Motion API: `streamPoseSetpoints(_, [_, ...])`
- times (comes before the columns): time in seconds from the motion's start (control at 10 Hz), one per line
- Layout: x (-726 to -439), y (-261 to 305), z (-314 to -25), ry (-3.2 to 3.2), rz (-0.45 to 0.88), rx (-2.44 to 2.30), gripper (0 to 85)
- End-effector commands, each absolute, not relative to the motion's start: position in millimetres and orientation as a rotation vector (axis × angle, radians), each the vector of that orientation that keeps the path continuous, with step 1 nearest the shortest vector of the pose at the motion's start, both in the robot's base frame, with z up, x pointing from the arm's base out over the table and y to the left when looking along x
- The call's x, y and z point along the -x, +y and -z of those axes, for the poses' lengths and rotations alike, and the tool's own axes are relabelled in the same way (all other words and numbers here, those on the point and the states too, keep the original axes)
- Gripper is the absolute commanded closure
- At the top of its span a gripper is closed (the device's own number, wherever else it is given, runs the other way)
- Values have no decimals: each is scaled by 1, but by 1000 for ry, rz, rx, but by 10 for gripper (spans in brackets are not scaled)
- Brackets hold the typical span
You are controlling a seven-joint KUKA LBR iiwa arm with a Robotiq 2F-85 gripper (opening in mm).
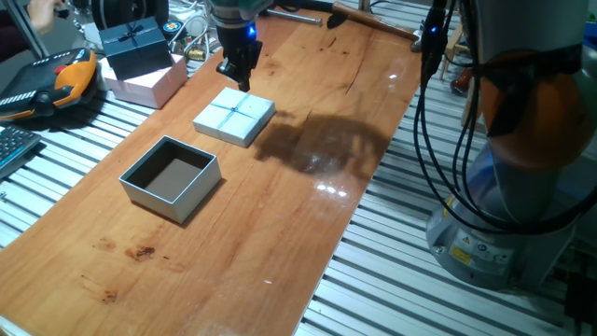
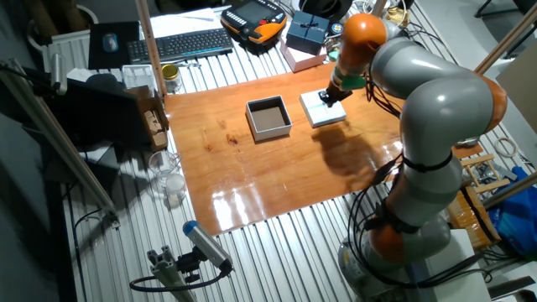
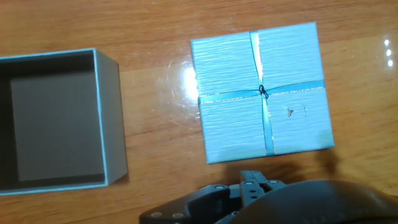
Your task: Cover the box
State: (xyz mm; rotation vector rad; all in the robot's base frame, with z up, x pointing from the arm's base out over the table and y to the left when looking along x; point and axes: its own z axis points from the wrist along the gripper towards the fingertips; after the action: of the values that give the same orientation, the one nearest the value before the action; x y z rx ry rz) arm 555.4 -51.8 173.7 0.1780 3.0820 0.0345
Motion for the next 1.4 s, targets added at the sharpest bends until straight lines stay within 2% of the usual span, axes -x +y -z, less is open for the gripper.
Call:
streamPoseSetpoints(0.0, [-555, -52, -174, 3082, -34, -177, 850])
streamPoseSetpoints(0.2, [-555, -52, -174, 3110, -48, -181, 850])
streamPoseSetpoints(0.4, [-555, -52, -174, 3135, 58, -182, 850])
streamPoseSetpoints(0.5, [-555, -52, -174, 3131, 60, -160, 850])
streamPoseSetpoints(0.7, [-555, -52, -174, 3149, -35, -168, 850])
streamPoseSetpoints(1.3, [-555, -52, -174, 3119, 47, -92, 850])
